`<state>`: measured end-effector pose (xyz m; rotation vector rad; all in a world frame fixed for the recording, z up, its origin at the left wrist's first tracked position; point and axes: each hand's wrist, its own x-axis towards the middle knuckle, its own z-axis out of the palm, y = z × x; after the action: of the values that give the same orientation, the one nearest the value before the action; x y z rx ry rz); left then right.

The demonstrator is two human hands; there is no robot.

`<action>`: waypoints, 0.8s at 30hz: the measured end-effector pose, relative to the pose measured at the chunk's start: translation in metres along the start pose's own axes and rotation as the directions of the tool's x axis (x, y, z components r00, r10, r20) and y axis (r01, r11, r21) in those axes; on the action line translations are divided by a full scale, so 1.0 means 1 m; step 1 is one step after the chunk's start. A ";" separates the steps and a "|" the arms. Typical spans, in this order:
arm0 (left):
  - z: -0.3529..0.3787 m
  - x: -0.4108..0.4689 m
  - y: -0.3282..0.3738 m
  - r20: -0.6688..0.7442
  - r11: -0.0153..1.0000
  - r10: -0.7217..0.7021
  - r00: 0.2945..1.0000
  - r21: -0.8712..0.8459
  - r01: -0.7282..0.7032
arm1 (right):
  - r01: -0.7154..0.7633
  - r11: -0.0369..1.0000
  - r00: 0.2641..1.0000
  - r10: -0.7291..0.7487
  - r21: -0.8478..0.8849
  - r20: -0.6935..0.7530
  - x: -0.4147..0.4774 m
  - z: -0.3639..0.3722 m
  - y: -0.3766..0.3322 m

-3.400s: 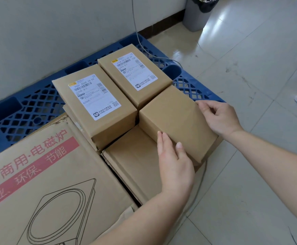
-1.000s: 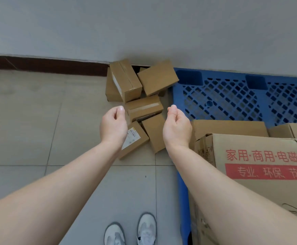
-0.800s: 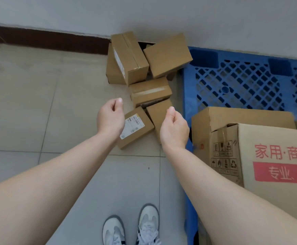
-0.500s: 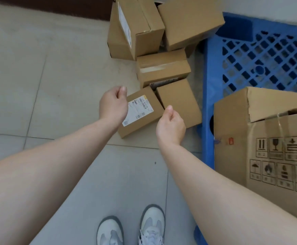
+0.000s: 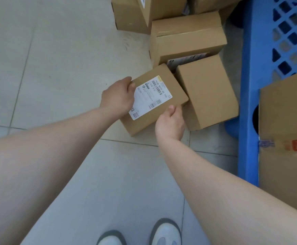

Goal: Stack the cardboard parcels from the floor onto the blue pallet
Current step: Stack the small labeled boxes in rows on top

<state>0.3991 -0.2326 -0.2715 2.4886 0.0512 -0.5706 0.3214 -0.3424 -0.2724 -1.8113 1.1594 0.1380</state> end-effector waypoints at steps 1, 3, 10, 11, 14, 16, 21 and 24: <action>0.003 -0.004 -0.006 -0.017 1.000 0.007 1.000 0.026 -0.006 | 0.006 1.000 1.000 -0.006 0.005 -0.006 0.001 0.002 0.003; 0.011 -0.012 -0.018 -0.019 0.998 -0.018 1.000 0.065 0.020 | 0.030 0.999 0.999 -0.030 -0.019 -0.011 0.004 0.005 0.009; 0.040 -0.045 -0.038 0.060 0.973 -0.077 0.995 -0.215 0.088 | 0.233 0.961 0.965 -0.209 -0.152 0.159 0.005 0.008 0.039; 0.041 -0.050 -0.035 0.055 0.967 -0.086 0.995 -0.237 0.097 | 0.239 0.959 0.962 -0.213 -0.153 0.169 0.005 0.007 0.042; 0.038 -0.060 -0.029 0.006 0.958 -0.073 0.997 -0.277 0.072 | 0.265 0.951 0.956 -0.238 -0.160 0.170 -0.001 -0.001 0.039; 0.029 -0.067 -0.025 -0.011 0.949 -0.087 0.996 -0.305 0.079 | 0.304 0.941 0.945 -0.278 -0.151 0.173 -0.008 -0.010 0.031; -0.007 -0.098 0.002 -0.047 0.924 -0.096 0.994 -0.377 0.072 | 0.369 0.917 0.922 -0.340 -0.153 0.186 -0.038 -0.050 -0.001; -0.039 -0.120 0.030 -0.063 0.903 -0.094 0.994 -0.425 0.058 | 0.396 0.911 0.913 -0.377 -0.119 0.157 -0.064 -0.079 -0.026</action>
<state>0.3097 -0.2261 -0.1774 2.0885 0.2767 -0.4341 0.2776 -0.3582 -0.1781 -2.0958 0.6936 0.1107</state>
